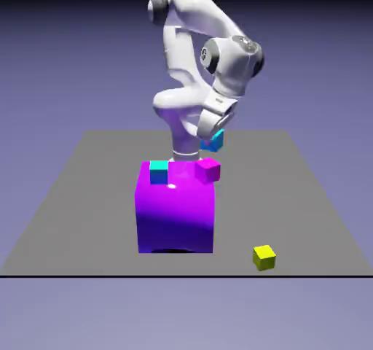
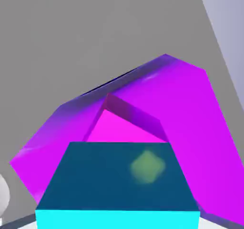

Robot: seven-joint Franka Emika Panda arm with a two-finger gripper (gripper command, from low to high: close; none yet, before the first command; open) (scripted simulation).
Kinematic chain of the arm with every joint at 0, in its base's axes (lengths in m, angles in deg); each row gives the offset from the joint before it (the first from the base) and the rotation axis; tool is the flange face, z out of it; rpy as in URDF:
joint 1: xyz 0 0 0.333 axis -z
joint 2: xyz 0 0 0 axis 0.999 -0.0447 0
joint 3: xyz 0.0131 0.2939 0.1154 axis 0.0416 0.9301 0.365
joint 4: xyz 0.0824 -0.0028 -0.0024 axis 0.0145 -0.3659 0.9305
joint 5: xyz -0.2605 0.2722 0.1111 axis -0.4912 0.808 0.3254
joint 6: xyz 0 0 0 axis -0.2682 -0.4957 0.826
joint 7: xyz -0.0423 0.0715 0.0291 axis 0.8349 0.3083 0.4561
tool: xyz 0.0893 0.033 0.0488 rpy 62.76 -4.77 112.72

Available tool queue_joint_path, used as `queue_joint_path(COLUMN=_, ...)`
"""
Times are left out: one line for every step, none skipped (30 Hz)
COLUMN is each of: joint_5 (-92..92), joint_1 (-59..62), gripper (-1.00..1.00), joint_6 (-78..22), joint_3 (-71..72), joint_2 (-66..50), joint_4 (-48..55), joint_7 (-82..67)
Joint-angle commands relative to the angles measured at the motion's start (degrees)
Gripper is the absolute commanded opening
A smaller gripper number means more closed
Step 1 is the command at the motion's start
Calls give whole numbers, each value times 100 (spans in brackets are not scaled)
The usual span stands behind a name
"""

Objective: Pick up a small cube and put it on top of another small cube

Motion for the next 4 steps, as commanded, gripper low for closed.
queue_joint_path(joint_5=-22, joint_1=5, gripper=-100, joint_6=64, joint_3=-8, joint_2=-10, joint_4=-49, joint_7=10)
queue_joint_path(joint_5=-22, joint_1=5, gripper=100, joint_6=65, joint_3=-8, joint_2=-10, joint_4=-49, joint_7=10)
queue_joint_path(joint_5=-22, joint_1=5, gripper=100, joint_6=65, joint_3=-8, joint_2=-10, joint_4=-49, joint_7=10)
queue_joint_path(joint_5=16, joint_1=-16, gripper=100, joint_6=-184, joint_3=24, joint_2=33, joint_4=155, joint_7=-12)
